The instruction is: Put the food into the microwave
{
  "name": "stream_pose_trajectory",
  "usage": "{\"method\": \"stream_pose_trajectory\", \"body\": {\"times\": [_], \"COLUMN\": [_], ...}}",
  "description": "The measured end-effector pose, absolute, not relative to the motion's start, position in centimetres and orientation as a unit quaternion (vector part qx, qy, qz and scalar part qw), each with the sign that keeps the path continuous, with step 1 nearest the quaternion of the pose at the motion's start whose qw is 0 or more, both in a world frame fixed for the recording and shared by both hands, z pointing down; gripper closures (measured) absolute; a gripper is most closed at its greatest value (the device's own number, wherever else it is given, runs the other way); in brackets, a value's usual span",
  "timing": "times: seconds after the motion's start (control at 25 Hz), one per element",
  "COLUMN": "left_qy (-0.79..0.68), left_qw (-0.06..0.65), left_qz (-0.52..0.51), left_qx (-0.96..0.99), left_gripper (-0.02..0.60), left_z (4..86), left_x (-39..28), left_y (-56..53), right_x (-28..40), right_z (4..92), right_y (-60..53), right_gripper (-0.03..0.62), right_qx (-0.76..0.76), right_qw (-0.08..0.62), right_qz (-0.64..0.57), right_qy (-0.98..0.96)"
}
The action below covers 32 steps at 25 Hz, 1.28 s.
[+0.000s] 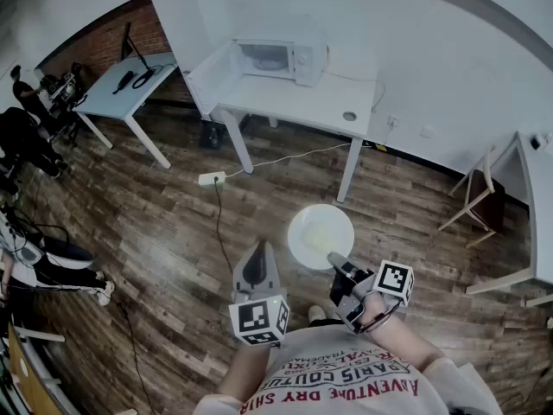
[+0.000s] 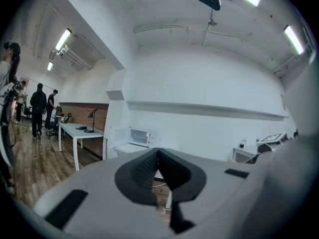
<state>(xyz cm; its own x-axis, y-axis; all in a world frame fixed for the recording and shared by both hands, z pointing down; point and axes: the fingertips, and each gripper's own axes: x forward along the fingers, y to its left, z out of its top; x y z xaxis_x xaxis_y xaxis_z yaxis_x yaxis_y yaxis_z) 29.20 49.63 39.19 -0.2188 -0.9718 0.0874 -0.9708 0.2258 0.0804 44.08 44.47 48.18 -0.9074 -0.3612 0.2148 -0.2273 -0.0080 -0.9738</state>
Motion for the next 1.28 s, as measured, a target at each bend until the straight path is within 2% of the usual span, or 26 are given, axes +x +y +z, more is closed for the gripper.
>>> {"method": "stream_pose_trajectory", "body": {"times": [0.72,1.28], "left_qy": [-0.781,-0.807], "left_qw": [0.073,0.082], "left_qz": [0.004,0.015], "left_qx": [0.620,0.585], "left_gripper": [0.575,0.575], "left_z": [40.5,42.4], "left_x": [29.0,25.0], "left_y": [47.5,44.6], "right_x": [43.0,39.6], "right_z": [49.0,50.4], "right_y": [42.8,36.0], "right_gripper": [0.572,0.572], "right_qx": [-0.201,-0.190], "right_qw": [0.031,0.022], "right_qz": [-0.681,-0.694], "right_qy": [0.703,0.694]}}
